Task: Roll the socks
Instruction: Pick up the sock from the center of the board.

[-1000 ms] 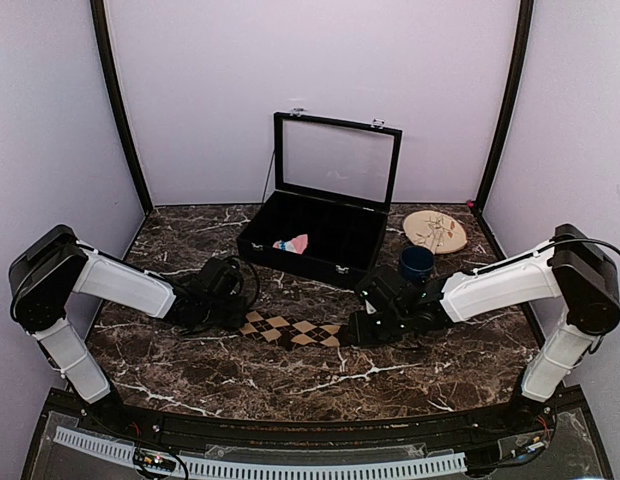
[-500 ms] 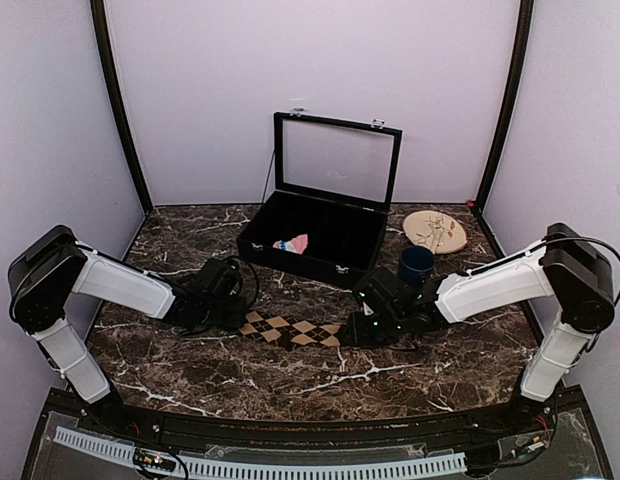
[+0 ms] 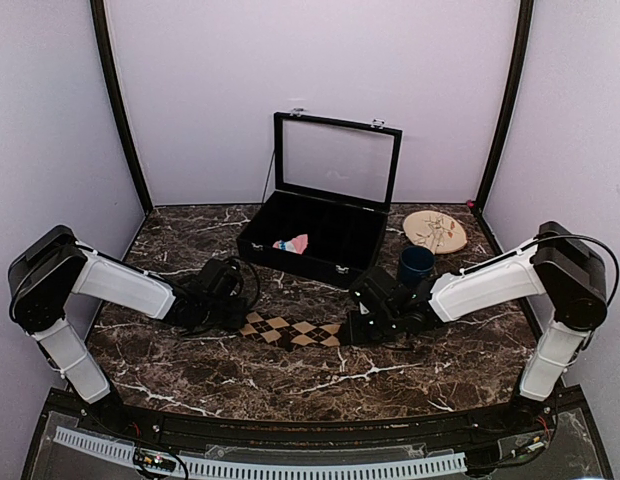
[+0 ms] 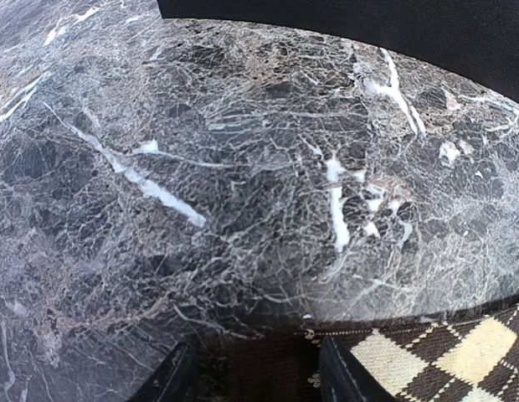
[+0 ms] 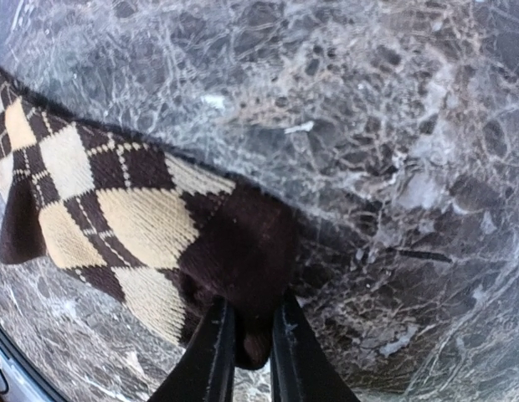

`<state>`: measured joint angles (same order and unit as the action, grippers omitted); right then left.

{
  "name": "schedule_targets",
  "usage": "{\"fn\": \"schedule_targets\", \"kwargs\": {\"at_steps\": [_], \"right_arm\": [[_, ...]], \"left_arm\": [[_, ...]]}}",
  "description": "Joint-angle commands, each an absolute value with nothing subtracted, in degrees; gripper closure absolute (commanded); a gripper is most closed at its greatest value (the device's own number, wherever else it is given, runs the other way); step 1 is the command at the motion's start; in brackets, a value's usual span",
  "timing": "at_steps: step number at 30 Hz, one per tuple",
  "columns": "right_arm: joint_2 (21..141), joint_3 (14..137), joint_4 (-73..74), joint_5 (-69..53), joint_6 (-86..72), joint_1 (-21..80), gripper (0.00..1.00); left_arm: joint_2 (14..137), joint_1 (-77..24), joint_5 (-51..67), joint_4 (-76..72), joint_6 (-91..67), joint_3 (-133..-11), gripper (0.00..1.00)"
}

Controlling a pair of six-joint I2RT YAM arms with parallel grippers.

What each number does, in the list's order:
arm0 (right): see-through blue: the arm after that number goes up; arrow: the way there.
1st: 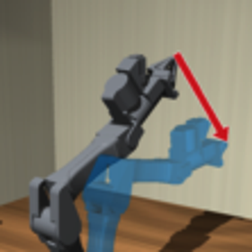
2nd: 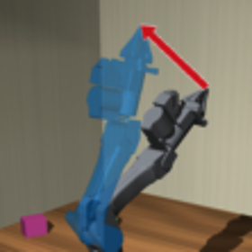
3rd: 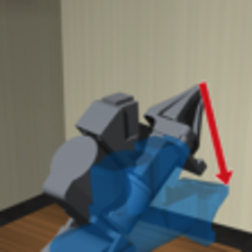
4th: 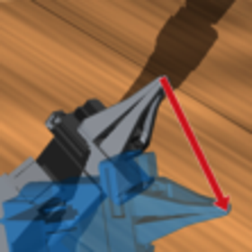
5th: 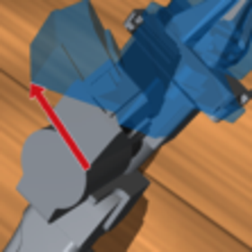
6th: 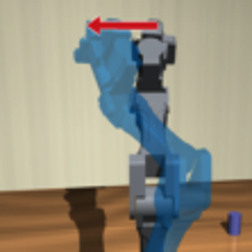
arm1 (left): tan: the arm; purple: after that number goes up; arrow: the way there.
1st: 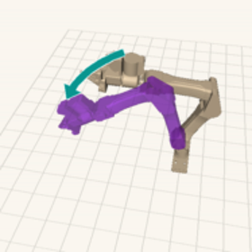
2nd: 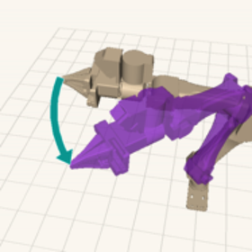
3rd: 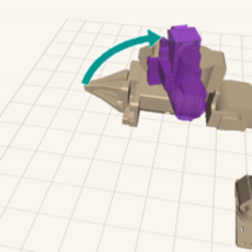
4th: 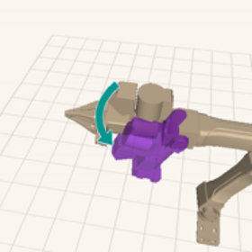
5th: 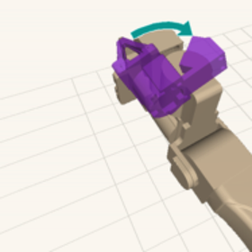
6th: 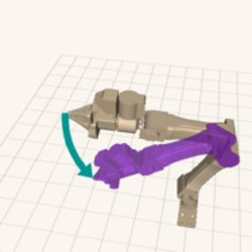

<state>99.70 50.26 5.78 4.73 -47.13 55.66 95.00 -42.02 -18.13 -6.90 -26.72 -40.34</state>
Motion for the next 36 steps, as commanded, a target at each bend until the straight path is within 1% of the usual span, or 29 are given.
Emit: {"fn": "schedule_targets", "kwargs": {"at_steps": [1,6,12,16,23,36], "right_arm": [[100.4,49.3,9.8,5.9,-47.0,55.5,0.86],[97.9,50.6,12.8,9.3,-45.6,55.5,0.87],[96.1,52.2,16.1,11.9,-43.7,55.4,0.92],[94.9,52.7,18.7,13.4,-42.6,55.4,0.92],[91.9,55.4,24.3,15.7,-40.4,55.4,0.92],[95.7,65.1,28.7,12.5,-37.2,55.6,0.92]], "left_arm": [[93.4,-42.3,-18.3,-6.0,-25.9,-40.2,0.49],[92.2,-42.4,-18.6,-6.1,-25.8,-40.2,0.49],[89.3,-42.5,-16.9,-9.3,-24.7,-38.8,0.48],[87.9,-42.8,-14.8,-12.7,-23.9,-37.3,0.48],[88.9,-43.1,-14.4,-11.3,-24.4,-37.2,0.48],[91.2,-43.7,-12.3,-10.6,-23.8,-37.1,0.49]]}}
